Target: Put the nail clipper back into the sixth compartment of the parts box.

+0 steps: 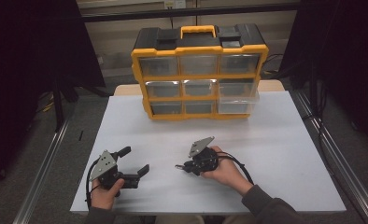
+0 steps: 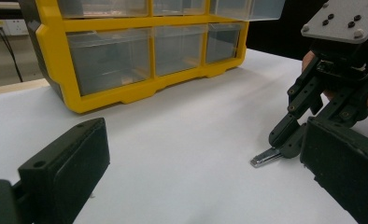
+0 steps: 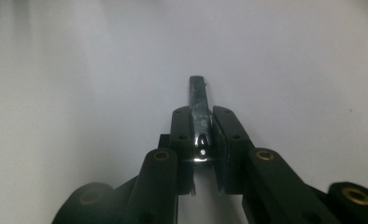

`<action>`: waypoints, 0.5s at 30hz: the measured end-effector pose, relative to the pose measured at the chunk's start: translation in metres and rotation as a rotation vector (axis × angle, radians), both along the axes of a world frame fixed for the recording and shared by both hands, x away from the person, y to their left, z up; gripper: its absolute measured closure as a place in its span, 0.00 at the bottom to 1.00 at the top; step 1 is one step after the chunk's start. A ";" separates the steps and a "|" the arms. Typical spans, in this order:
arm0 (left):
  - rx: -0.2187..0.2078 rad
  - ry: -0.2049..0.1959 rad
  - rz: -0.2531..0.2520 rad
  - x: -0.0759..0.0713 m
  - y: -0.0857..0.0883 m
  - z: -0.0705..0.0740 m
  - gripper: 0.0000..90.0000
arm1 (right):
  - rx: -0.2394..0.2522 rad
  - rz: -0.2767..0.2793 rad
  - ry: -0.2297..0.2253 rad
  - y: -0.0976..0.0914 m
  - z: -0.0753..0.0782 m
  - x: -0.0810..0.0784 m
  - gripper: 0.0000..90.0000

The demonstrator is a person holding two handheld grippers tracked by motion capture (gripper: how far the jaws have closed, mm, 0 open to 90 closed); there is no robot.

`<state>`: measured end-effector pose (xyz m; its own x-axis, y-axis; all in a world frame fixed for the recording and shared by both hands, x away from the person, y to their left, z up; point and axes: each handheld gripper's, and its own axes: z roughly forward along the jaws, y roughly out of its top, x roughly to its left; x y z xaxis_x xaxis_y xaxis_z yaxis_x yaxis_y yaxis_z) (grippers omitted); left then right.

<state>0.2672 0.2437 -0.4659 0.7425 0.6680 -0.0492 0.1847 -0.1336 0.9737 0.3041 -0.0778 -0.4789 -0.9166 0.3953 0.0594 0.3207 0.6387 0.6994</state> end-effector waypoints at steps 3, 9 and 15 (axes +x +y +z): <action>-0.013 0.001 -0.016 0.000 0.000 0.000 0.02 | -0.007 -0.011 0.009 -0.002 0.001 -0.001 0.84; 0.012 -0.002 -0.012 0.001 0.001 0.000 0.02 | -0.027 -0.018 0.025 -0.004 0.003 -0.001 0.78; 0.009 -0.003 -0.013 0.001 0.001 0.000 0.02 | -0.020 -0.026 0.018 -0.004 0.002 -0.002 0.79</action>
<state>0.2679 0.2445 -0.4659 0.7514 0.6585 -0.0412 0.1799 -0.1443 0.9730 0.3024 -0.0818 -0.4767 -0.9049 0.4203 0.0670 0.3496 0.6440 0.6805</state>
